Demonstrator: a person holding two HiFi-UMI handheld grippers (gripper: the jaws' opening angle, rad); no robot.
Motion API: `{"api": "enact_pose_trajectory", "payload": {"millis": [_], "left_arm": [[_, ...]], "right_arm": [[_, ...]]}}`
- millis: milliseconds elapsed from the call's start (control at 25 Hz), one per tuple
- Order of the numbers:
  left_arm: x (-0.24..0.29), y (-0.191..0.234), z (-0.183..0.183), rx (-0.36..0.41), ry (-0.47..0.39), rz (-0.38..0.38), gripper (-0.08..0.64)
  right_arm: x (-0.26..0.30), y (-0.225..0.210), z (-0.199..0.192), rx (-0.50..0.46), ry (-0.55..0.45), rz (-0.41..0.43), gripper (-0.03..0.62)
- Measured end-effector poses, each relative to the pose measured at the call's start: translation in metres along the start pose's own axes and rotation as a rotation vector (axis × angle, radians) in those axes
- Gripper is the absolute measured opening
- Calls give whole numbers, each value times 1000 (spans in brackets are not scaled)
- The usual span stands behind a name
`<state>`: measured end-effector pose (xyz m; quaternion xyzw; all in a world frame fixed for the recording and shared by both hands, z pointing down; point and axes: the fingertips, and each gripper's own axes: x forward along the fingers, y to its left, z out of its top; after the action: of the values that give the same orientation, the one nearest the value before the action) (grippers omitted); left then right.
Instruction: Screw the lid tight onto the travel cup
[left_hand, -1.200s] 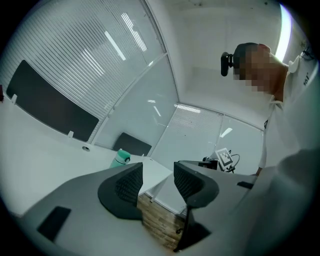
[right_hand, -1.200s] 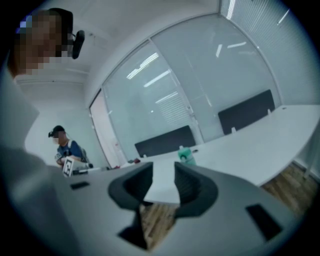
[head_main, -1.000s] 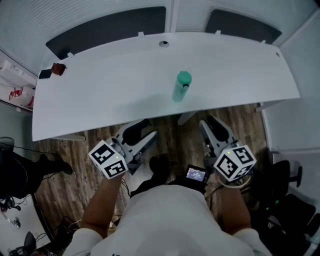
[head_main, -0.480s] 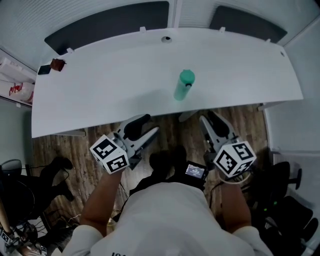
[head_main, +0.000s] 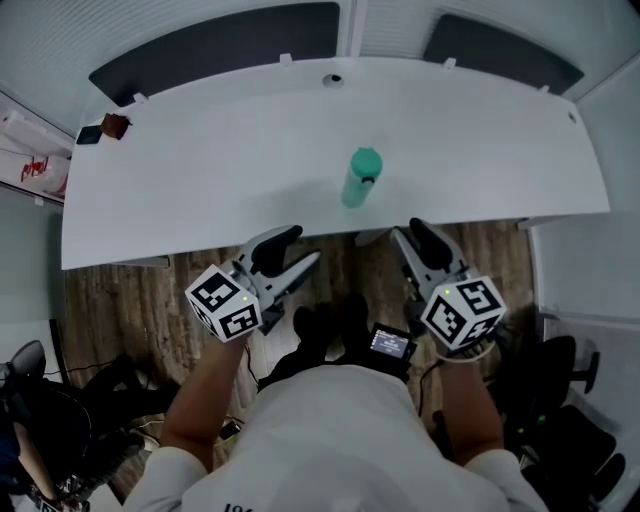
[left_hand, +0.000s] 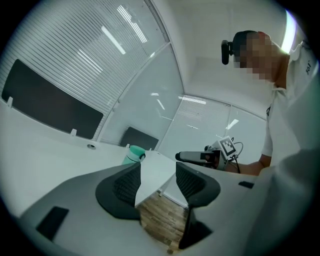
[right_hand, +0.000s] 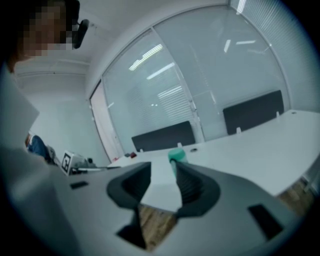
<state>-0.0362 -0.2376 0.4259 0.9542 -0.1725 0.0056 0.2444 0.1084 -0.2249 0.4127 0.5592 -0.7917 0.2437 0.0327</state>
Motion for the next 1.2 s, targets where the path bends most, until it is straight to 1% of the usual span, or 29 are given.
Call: {"api": "enact_pose_trajectory", "payload": {"millis": [280,600,800,1040,1200], "left_arm": [[24,16,-5,22,28,-1,232],[58,42,-18,78,88,3,256],[78,57,-21,107,115,9,269],[100,75,-32,166,183,19,291],[113,87,-40,180,226,26,299]], "right_arm": [[24,-8,0,-43,34,21,161],[57,-20,-3,-143,88,34,210],[75,-26,-5,-178,112,44,233],[98,-30,-6,-219,149,65,266],[113,-30,-5,-252,166,69,296]]}}
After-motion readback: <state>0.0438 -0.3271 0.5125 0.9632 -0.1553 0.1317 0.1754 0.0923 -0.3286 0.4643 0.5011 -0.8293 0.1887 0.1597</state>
